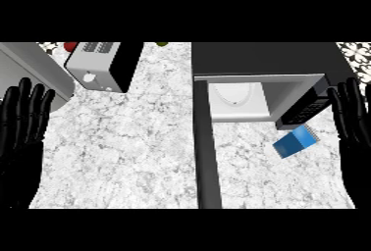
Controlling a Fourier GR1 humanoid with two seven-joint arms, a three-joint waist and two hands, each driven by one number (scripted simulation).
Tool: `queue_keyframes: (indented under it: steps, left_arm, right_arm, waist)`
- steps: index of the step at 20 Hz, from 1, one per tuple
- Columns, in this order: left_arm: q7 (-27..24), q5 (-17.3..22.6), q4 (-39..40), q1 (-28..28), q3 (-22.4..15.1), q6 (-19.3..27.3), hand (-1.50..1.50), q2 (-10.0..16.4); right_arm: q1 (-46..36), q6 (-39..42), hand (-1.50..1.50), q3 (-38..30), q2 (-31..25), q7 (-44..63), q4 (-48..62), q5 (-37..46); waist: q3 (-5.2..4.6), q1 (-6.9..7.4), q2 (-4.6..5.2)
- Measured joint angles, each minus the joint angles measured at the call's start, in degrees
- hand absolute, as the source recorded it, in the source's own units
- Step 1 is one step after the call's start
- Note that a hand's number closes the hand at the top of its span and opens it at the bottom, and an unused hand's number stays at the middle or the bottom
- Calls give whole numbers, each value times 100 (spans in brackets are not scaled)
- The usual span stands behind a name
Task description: Pick up the milk, place it into the microwave and close the microwave
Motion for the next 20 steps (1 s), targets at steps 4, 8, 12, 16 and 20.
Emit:
queue_keyframes:
  steps: [4,8,12,16,20]
  left_arm:
    - [93,120,-44,1,48,-96,-150,-18]
    - [354,316,80,50,15,-61,-150,-200]
    - [425,535,36,425,14,-106,-150,-314]
    - [337,680,-413,1199,-95,-278,-150,-386]
    - [146,722,-604,1706,-236,-373,-150,-476]
  right_arm:
    - [-59,105,-150,-173,-83,19,113,-66]
    - [-63,445,-150,-184,-70,169,304,-612]
    - [32,788,-150,-222,-62,390,279,-1332]
    - [528,998,-150,-98,57,286,97,-1517]
    - [810,982,-150,-63,159,193,-70,-1395]
  waist:
    - [-20,72,42]
    - [-23,110,59]
    - [-28,120,62]
    - [-31,127,57]
    - [-31,125,60]
